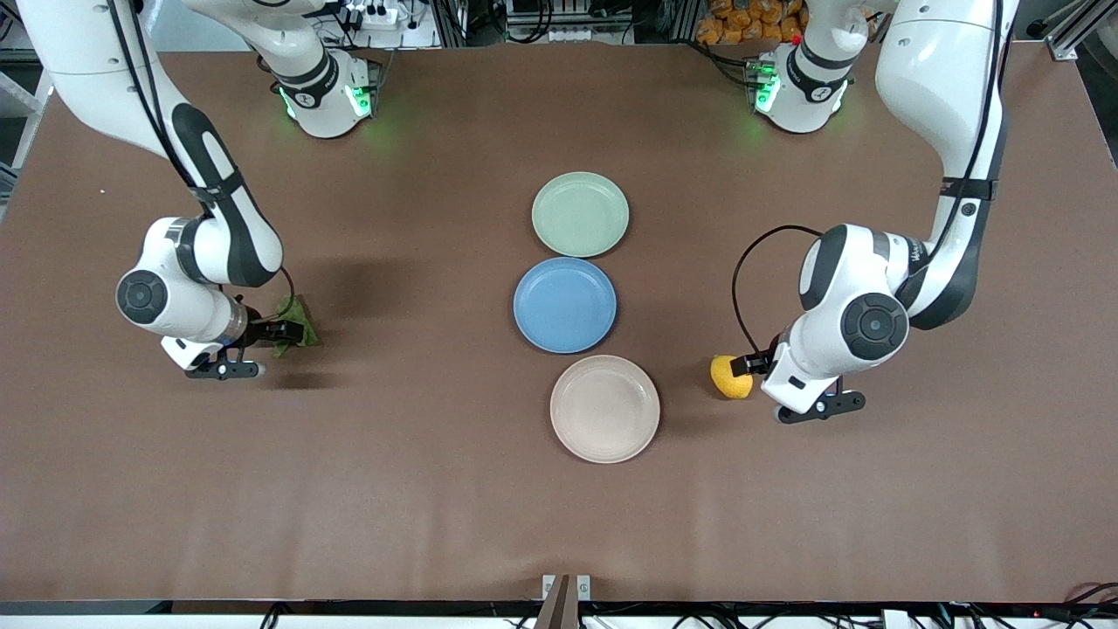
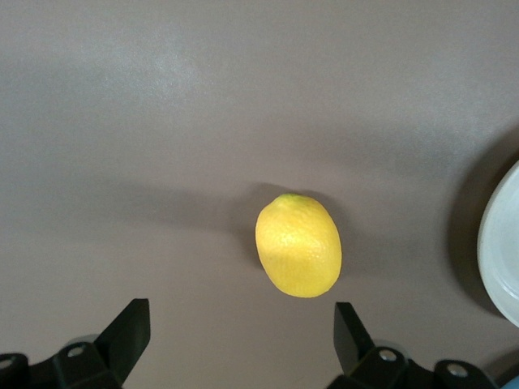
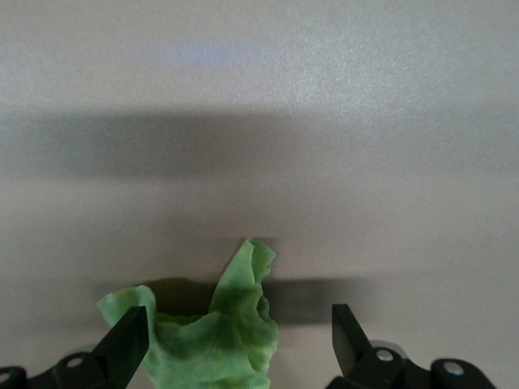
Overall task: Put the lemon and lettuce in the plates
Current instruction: 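Lower the right gripper onto the green lettuce and close on it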
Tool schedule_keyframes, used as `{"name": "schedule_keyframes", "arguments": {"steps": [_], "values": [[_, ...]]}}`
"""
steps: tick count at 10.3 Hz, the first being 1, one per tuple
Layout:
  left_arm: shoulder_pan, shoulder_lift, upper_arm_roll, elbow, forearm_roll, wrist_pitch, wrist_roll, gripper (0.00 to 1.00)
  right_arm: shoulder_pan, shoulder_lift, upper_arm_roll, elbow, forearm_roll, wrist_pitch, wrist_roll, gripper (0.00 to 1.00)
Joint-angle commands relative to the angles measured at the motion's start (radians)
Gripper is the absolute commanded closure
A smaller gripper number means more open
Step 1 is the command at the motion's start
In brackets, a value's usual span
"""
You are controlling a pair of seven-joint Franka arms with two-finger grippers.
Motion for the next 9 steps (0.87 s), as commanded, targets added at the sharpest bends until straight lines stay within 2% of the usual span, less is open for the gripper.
{"name": "schedule_keyframes", "arguments": {"steps": [1, 4, 5, 9], "values": [[0.001, -0.005, 0.007, 0.016, -0.025, 0.002, -0.011, 0.00, -0.018, 0.009, 0.014, -0.007, 0.000, 0.012, 0.004, 0.00], [-0.015, -0.005, 0.007, 0.016, -0.016, 0.002, -0.014, 0.00, -0.018, 0.021, 0.015, -0.007, 0.003, 0.017, 0.007, 0.01], [-0.016, -0.005, 0.007, 0.016, -0.015, 0.002, -0.014, 0.00, -0.017, 0.023, 0.015, -0.007, 0.003, 0.016, 0.010, 0.15], [-0.027, 0.001, 0.007, 0.016, -0.018, 0.002, -0.016, 0.00, -0.009, 0.027, 0.015, -0.004, 0.003, 0.012, 0.042, 0.61]]}}
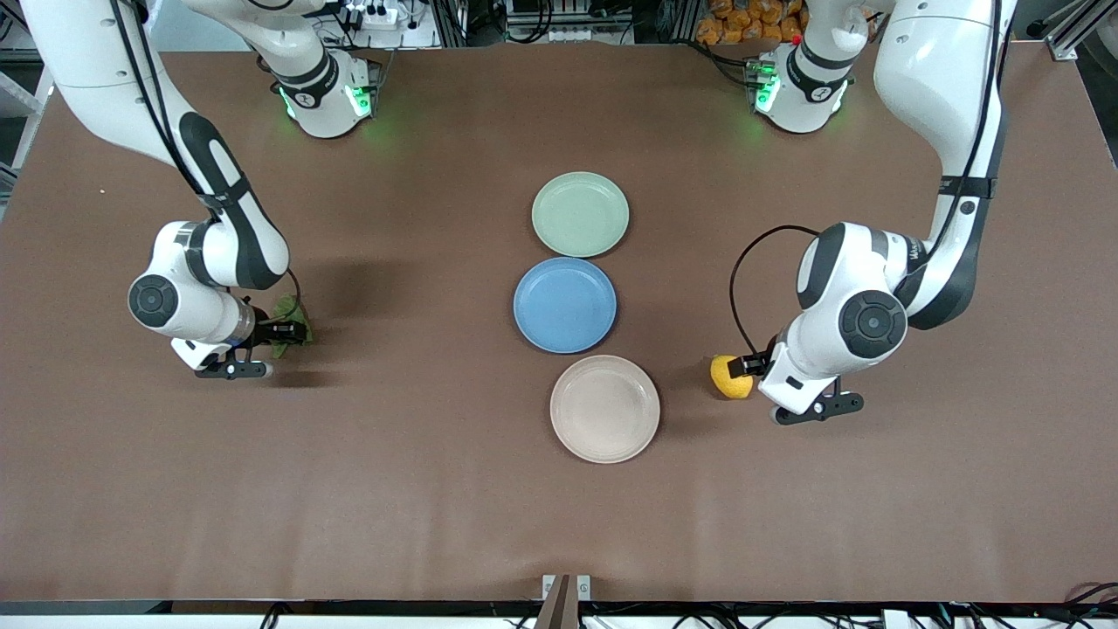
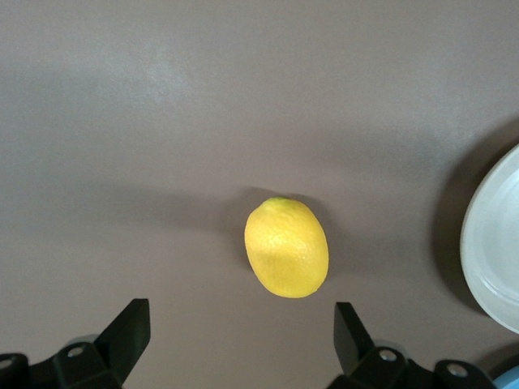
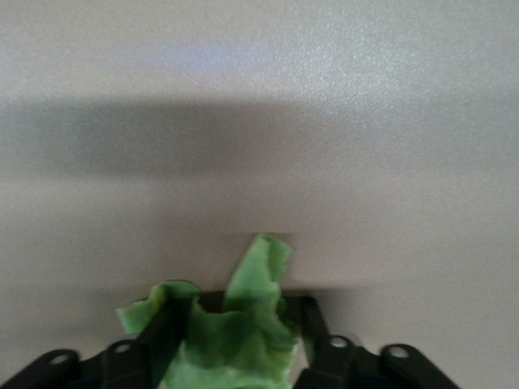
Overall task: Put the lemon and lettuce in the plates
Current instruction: 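Lower the right gripper onto the green lettuce and close on it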
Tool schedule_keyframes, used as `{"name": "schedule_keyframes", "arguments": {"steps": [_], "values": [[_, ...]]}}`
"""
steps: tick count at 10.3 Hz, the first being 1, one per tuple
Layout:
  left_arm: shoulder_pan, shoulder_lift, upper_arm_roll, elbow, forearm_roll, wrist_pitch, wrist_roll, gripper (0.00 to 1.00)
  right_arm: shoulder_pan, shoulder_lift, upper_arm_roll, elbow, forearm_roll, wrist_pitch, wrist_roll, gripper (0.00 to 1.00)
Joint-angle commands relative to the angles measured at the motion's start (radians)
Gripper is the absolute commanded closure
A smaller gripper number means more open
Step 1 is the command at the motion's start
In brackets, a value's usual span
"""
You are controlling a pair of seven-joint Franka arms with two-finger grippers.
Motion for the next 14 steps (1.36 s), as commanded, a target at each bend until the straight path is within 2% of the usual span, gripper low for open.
{"name": "schedule_keyframes", "arguments": {"steps": [1, 2, 3, 6, 10, 14], "values": [[-0.013, 0.002, 0.006, 0.001, -0.019, 0.002, -0.016, 0.00, -0.002, 0.012, 0.014, 0.000, 0.000, 0.000, 0.080, 0.73], [-0.009, 0.002, 0.006, 0.001, -0.019, 0.002, -0.016, 0.00, 0.018, 0.012, 0.014, 0.001, 0.000, -0.003, 0.125, 0.79], [-0.007, 0.004, 0.006, 0.001, -0.019, 0.002, -0.016, 0.00, 0.032, 0.012, 0.014, 0.003, 0.000, -0.006, 0.166, 0.81], [-0.007, 0.004, 0.008, 0.001, -0.019, 0.002, -0.016, 0.00, 0.034, 0.005, 0.014, 0.021, 0.000, -0.026, 0.170, 1.00], [-0.009, 0.011, 0.008, 0.001, -0.019, 0.003, -0.016, 0.00, 0.025, 0.004, 0.012, 0.193, -0.001, -0.324, 0.157, 1.00], [-0.016, 0.042, 0.006, 0.001, -0.019, 0.042, -0.049, 0.00, 0.034, -0.002, 0.017, 0.296, 0.000, -0.490, 0.157, 1.00]]}}
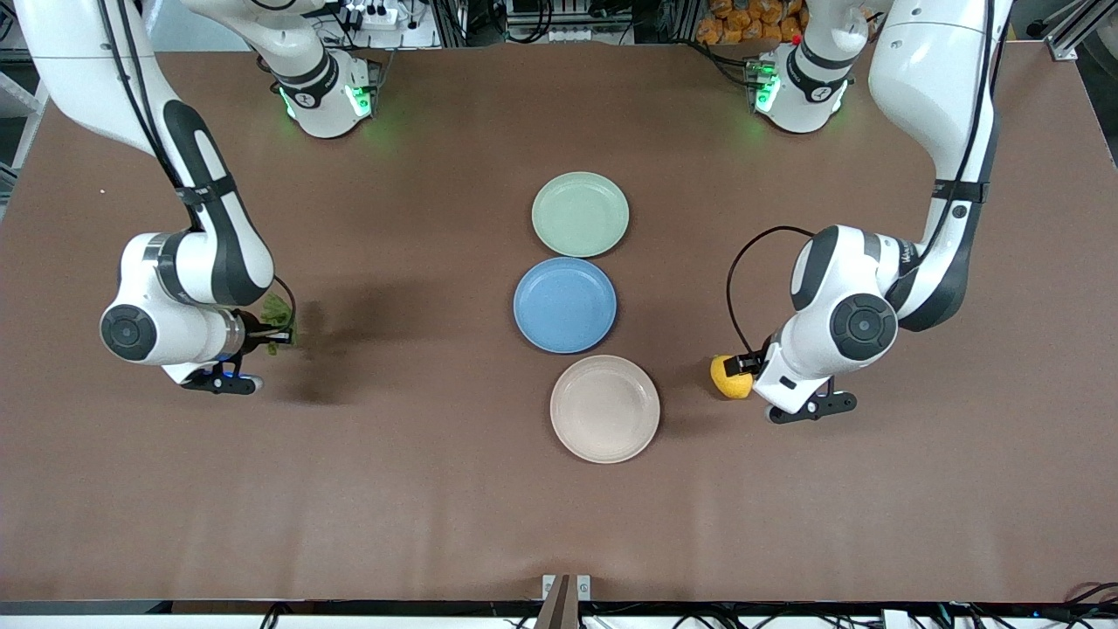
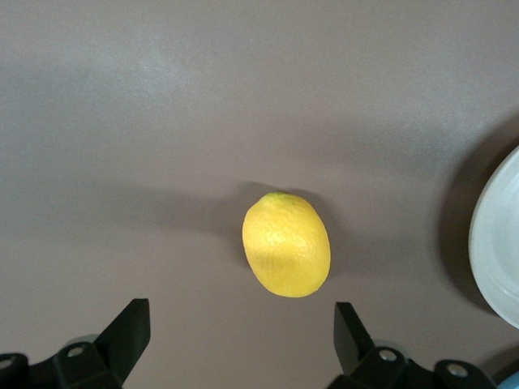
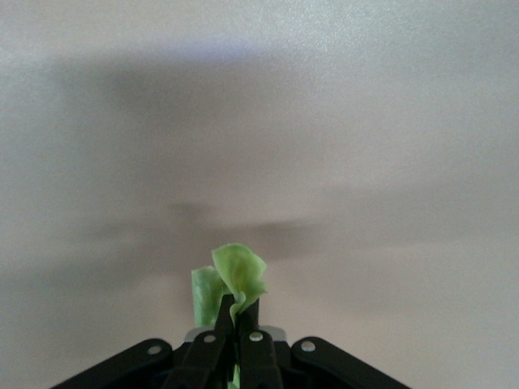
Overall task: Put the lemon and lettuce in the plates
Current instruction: 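Carry the lettuce to the green plate while the left gripper grasps the lemon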
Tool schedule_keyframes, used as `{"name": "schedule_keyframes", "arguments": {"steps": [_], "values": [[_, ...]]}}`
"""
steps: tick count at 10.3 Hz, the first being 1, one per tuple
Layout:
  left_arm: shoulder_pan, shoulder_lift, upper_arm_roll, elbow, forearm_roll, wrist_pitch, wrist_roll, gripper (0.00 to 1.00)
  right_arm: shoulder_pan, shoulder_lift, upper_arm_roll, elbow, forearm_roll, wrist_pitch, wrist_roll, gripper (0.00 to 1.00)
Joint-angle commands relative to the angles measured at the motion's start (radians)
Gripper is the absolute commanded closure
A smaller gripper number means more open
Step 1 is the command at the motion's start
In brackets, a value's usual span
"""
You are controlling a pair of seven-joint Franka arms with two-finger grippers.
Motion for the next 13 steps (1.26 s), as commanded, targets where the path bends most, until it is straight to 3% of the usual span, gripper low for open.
{"name": "schedule_keyframes", "arguments": {"steps": [1, 3, 6, 8, 12, 13], "values": [[-0.011, 0.042, 0.004, 0.005, -0.019, 0.051, -0.090, 0.00, 0.006, 0.005, 0.010, 0.076, 0.003, -0.111, 0.010, 1.00], [-0.016, 0.071, 0.004, -0.001, -0.018, 0.119, -0.134, 0.00, 0.002, 0.004, 0.048, 0.093, 0.005, -0.161, 0.008, 1.00], [-0.030, 0.116, 0.004, -0.001, -0.018, 0.147, -0.137, 0.00, 0.014, -0.001, 0.091, 0.122, 0.109, -0.216, 0.001, 1.00], [-0.030, 0.137, 0.006, -0.001, -0.016, 0.148, -0.137, 0.00, 0.016, -0.001, 0.137, 0.136, 0.126, -0.234, 0.001, 1.00], [-0.036, 0.151, 0.006, -0.002, -0.011, 0.148, -0.138, 0.00, 0.032, -0.001, 0.312, 0.134, 0.150, -0.284, 0.013, 1.00], [-0.036, 0.151, 0.006, -0.002, -0.011, 0.148, -0.146, 0.00, 0.064, 0.004, 0.318, 0.134, 0.153, -0.294, 0.016, 1.00]]}}
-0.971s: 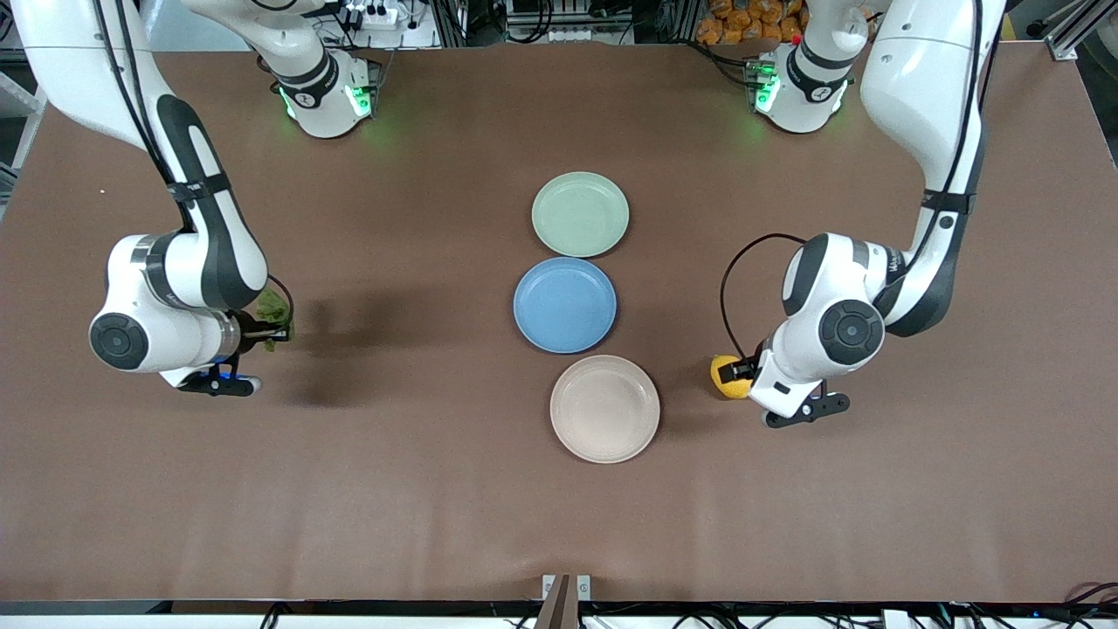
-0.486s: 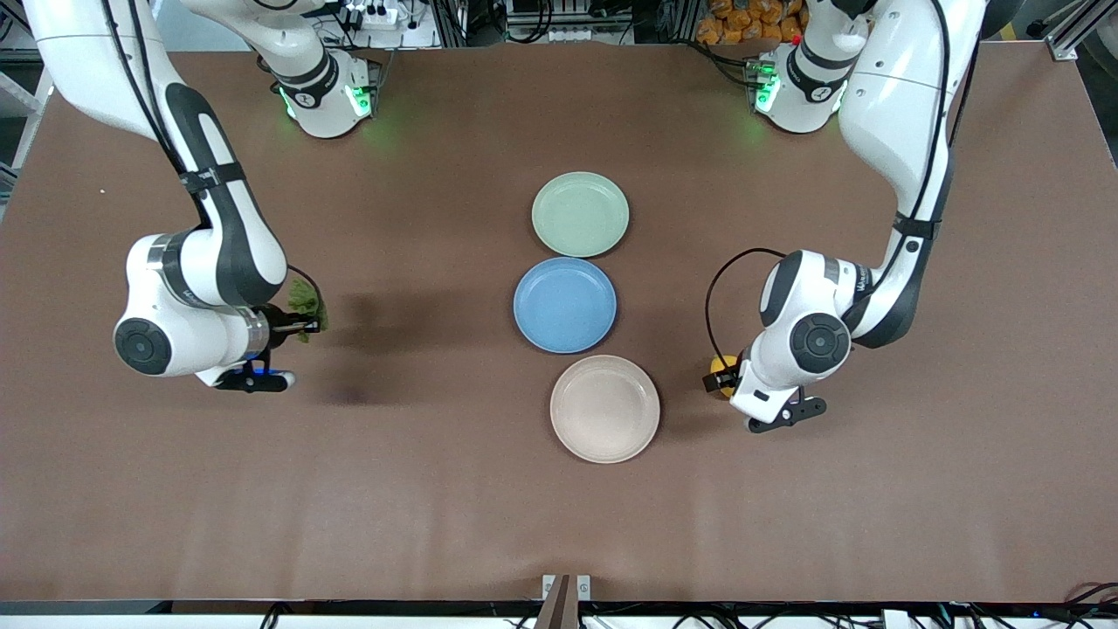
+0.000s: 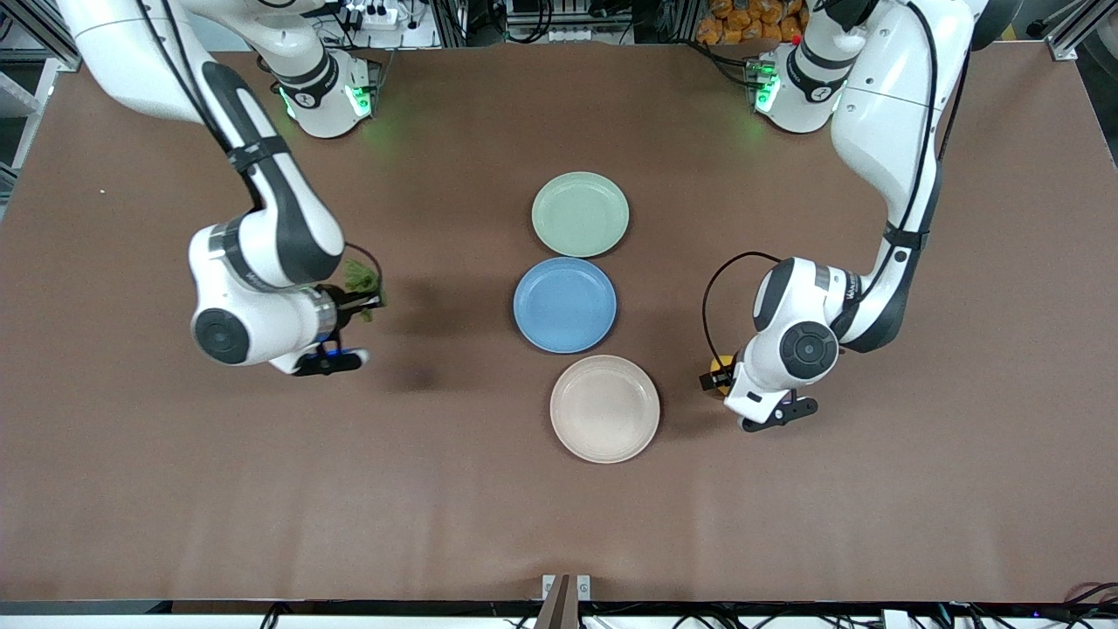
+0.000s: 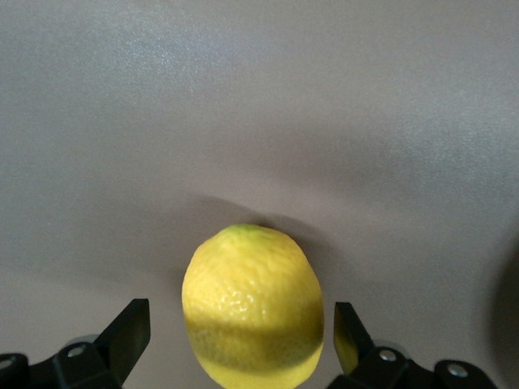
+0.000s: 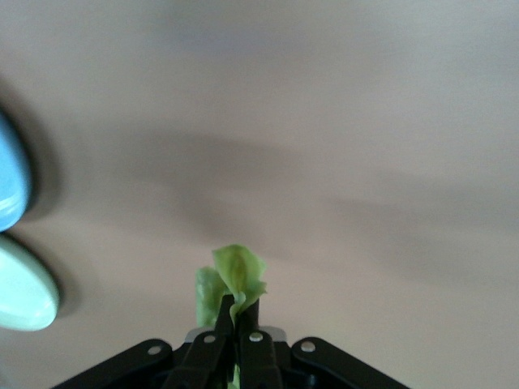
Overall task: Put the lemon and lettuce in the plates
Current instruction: 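Carry the lettuce to the green plate while the left gripper grasps the lemon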
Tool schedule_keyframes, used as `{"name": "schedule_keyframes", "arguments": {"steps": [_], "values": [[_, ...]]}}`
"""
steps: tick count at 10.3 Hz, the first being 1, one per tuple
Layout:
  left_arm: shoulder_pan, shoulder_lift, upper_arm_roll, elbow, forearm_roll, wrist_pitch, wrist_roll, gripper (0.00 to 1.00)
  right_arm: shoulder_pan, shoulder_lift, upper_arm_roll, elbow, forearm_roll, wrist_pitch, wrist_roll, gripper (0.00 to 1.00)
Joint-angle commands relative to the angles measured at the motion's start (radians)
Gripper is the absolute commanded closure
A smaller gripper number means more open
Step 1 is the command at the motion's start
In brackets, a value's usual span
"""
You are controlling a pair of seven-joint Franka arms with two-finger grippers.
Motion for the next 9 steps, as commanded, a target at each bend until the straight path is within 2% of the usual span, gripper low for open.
{"name": "schedule_keyframes", "arguments": {"steps": [1, 2, 3, 4, 5, 6, 9], "values": [[-0.011, 0.005, 0.007, 0.004, -0.011, 0.012, -0.025, 0.00, 0.068, 0.004, 0.021, 0.009, 0.037, -0.029, 0.020, 1.00], [-0.011, 0.006, 0.007, 0.004, -0.011, 0.012, -0.027, 0.00, 0.108, 0.004, 0.021, 0.009, 0.052, -0.029, 0.052, 1.00], [-0.011, 0.006, 0.007, 0.003, -0.011, 0.012, -0.029, 0.23, 0.152, 0.004, 0.021, 0.012, 0.075, -0.026, 0.084, 1.00], [-0.011, 0.006, 0.007, 0.003, -0.011, 0.012, -0.029, 0.59, 0.200, 0.009, 0.021, 0.017, 0.107, -0.020, 0.103, 1.00], [-0.011, 0.006, 0.007, 0.003, -0.010, 0.012, -0.042, 0.79, 0.241, 0.012, 0.021, 0.017, 0.138, -0.014, 0.104, 1.00], [-0.011, 0.006, 0.007, 0.003, -0.010, 0.012, -0.047, 0.80, 0.283, 0.019, 0.020, 0.017, 0.170, -0.006, 0.103, 1.00], [-0.008, -0.012, 0.007, 0.012, -0.014, 0.012, -0.050, 0.80, 0.395, 0.064, 0.020, 0.017, 0.183, 0.104, 0.158, 1.00]]}}
